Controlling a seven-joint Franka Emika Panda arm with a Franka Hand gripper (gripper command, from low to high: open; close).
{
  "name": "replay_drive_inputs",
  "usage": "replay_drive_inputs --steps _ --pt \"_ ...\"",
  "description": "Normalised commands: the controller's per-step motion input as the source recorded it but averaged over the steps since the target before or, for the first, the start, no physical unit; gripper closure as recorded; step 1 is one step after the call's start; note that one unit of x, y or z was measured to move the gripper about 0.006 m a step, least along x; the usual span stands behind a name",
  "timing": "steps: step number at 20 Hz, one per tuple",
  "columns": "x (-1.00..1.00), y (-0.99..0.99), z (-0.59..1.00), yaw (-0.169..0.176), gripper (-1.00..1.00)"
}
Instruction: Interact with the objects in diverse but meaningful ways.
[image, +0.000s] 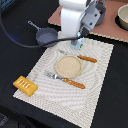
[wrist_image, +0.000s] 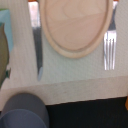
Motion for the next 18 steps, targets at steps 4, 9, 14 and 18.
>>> replay_drive_inputs --steps 4,9,14,18 --pt "-0.29 -0.92 -0.37 -0.009 -1.00" --pt "-0.41 -0.94 -0.47 0.000 -1.00" --pt "-0.44 -0.92 -0.48 0.000 -1.00" --pt "-0.58 -0.76 -0.56 -0.007 -1.00"
